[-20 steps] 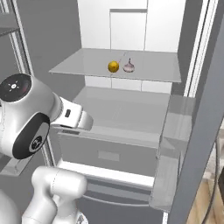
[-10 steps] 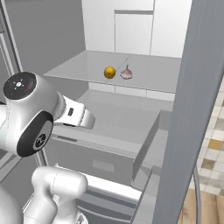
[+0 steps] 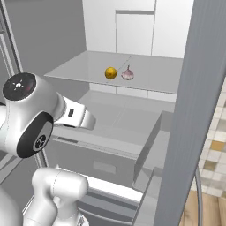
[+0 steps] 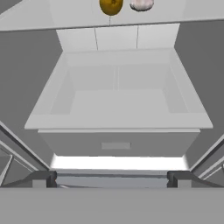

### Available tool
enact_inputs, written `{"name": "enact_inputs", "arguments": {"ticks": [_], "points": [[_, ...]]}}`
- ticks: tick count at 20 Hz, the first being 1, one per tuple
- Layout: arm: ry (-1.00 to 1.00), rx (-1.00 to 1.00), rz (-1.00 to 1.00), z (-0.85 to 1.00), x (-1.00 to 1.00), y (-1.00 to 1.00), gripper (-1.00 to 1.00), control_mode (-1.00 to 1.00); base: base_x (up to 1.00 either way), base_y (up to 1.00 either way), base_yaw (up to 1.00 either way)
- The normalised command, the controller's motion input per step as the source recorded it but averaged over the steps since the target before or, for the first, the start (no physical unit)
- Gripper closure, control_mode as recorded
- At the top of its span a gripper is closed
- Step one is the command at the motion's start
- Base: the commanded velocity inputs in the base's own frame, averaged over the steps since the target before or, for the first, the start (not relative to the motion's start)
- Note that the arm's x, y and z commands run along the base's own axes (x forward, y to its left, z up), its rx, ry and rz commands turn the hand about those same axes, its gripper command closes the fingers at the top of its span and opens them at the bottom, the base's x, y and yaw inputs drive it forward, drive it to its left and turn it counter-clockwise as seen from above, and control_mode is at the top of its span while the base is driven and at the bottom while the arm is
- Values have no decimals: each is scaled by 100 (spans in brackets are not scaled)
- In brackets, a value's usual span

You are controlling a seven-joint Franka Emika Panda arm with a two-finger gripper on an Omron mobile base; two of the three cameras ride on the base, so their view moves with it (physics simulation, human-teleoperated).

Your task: Retrieve the bottle and the shaker from the cabinet and place them next to the mixing bowl on the counter. Then add garlic from the fridge to the mixing bowl.

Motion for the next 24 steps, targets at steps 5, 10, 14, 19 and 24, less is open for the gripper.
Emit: {"name": "enact_inputs", "arguments": {"ticks": [5,10,14,19,24], "points": [[0,0,0,0,0,0,-100,100,0,0,0],[0,-2,0,21,16,2,-100,-100,0,0,0],[0,0,0,46,0,-16,-100,-100,0,0,0],[0,-1,0,38,0,-25,-100,-100,0,0,0],[0,-3,-9,38,49,-22,-100,-100,0,0,0]]}}
